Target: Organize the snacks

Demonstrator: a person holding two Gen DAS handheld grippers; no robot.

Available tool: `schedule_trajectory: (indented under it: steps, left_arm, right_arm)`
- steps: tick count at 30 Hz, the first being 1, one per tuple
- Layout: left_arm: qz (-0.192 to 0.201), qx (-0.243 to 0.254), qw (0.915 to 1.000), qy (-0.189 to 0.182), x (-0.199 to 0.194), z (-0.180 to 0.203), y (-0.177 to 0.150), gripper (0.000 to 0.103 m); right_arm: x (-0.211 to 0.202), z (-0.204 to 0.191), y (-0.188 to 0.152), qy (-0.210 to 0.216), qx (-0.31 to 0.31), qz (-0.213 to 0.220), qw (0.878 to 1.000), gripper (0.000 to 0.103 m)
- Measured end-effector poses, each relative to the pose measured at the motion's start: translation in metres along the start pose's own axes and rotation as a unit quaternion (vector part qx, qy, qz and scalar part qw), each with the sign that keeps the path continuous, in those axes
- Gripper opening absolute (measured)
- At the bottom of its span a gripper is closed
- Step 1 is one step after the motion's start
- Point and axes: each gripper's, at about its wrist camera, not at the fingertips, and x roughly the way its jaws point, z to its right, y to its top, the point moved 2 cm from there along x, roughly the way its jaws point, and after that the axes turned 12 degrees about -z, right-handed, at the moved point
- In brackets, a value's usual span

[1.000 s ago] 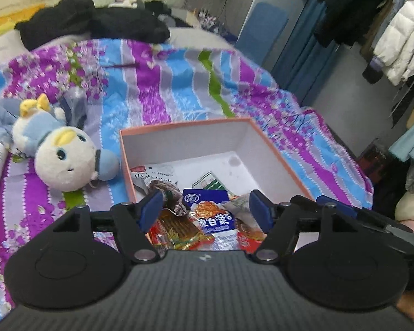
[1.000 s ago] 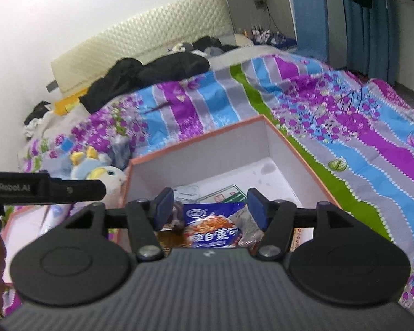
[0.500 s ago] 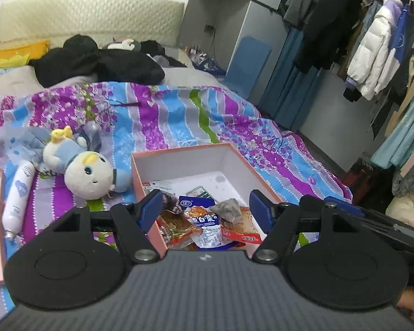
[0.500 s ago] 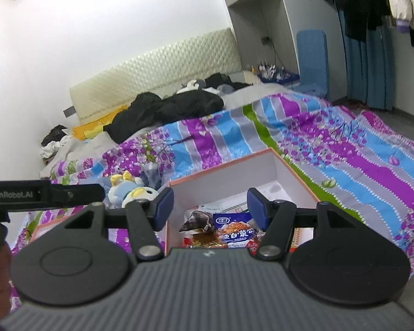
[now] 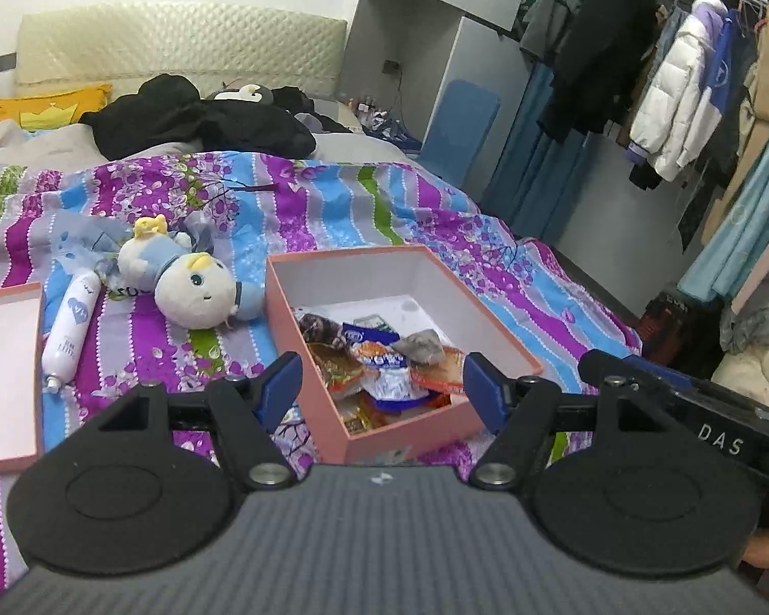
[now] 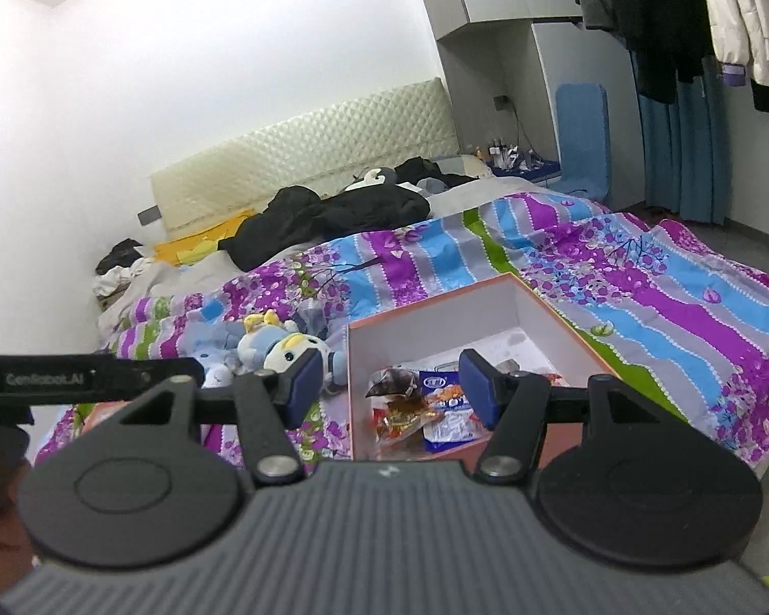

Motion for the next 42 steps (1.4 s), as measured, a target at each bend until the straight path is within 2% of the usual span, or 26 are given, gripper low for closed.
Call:
schedule_trajectory:
  steps: [4,13,18,42]
  left_arm:
    - [-0.003,0.000,1.0000,-0.002,-0.007,0.003,-0.018,0.074]
    - [0.004,-0.003,1.0000,0.005,-0.015,-0.003,-0.035,0.074]
    - [0.003,-0.004,1.0000,0.003,-0.018,-0.002,-0.042,0.074]
    - [0.014,-0.006,0.9999,0.005,-0.022,-0.004,-0.040,0.074]
  right_arm:
    - [-0.008,-0.003,-0.016,-0.012,-0.008,-0.005,1.000,0.061]
    - [-0.023,0.008,-0.044,-0.030,0.002,-0.011,0.999,0.061]
    - [-0.026,0.007,-0.040,-0.038,-0.003,0.001,0.999,0.061]
    - [-0.021,0.002,-0.035,-0.036,-0.008,0.001,0.999,0.061]
